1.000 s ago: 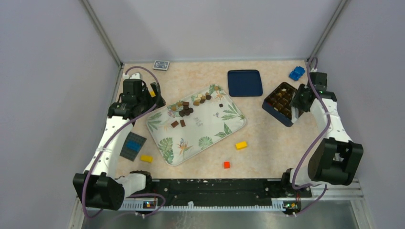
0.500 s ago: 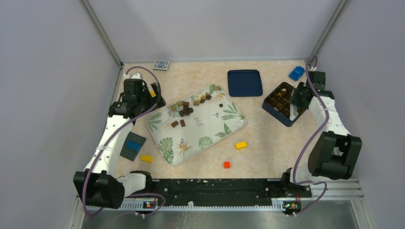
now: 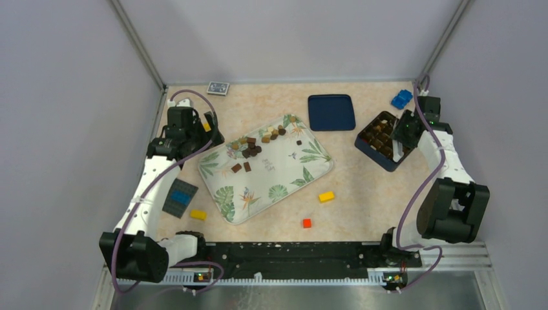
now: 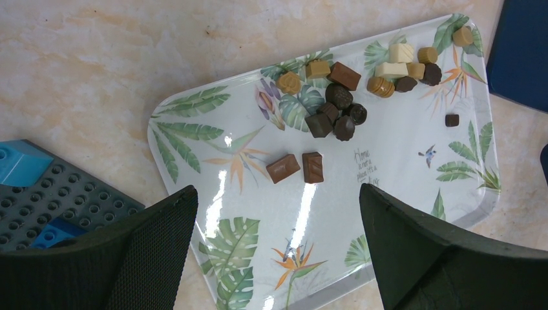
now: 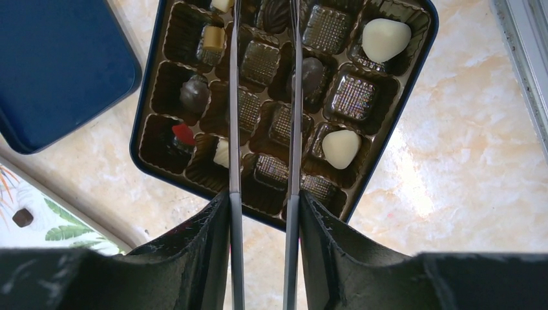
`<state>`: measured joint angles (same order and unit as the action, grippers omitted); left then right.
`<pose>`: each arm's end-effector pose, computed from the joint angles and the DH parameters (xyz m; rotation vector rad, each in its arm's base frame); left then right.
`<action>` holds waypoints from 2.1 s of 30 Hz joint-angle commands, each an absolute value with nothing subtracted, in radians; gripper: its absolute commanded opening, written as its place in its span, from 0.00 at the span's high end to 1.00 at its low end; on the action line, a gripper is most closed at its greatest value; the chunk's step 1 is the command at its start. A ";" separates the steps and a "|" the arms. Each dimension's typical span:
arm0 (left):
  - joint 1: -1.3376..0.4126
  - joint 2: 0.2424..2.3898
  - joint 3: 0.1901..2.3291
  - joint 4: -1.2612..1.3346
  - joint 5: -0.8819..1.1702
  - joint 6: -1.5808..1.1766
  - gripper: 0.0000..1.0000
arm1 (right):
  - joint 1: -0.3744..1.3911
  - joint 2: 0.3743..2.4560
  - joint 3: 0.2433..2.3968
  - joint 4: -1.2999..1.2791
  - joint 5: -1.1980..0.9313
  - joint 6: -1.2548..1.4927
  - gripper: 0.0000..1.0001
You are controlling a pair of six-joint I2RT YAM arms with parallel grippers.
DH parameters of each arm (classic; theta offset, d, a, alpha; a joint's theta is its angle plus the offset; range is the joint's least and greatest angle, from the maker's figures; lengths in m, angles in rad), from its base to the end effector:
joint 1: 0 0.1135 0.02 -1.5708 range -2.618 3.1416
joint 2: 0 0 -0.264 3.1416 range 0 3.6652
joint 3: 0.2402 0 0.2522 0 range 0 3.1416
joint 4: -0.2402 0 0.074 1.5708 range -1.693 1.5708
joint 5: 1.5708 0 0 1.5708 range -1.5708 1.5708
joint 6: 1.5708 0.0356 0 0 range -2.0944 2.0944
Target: Pack the chocolate
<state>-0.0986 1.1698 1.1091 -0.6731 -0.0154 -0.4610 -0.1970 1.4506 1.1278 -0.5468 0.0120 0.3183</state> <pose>0.2453 -0.0237 0.3282 -0.4258 2.2800 -0.2677 0.3043 -0.0612 0.2710 0.6271 2.3588 0.0395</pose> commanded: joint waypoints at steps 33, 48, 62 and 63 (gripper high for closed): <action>-0.083 1.073 1.126 -0.704 -0.095 -0.506 0.01 | 1.053 1.511 1.189 -0.392 0.202 0.328 0.69; -0.080 1.060 1.139 -0.719 -0.104 -0.488 0.01 | 1.163 1.708 1.268 -0.310 0.329 0.322 0.56; -0.080 1.066 1.142 -0.712 -0.091 -0.479 0.01 | 1.169 1.775 1.319 -0.335 0.423 0.326 0.75; -0.080 1.067 1.141 -0.711 -0.090 -0.479 0.01 | 1.169 1.765 1.317 -0.338 0.426 0.328 0.80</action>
<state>-0.0856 1.0832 1.1091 -0.7269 -0.0940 -0.4942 1.1568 1.7817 1.2591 -0.3553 0.3599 0.3176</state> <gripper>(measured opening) 0.987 0.288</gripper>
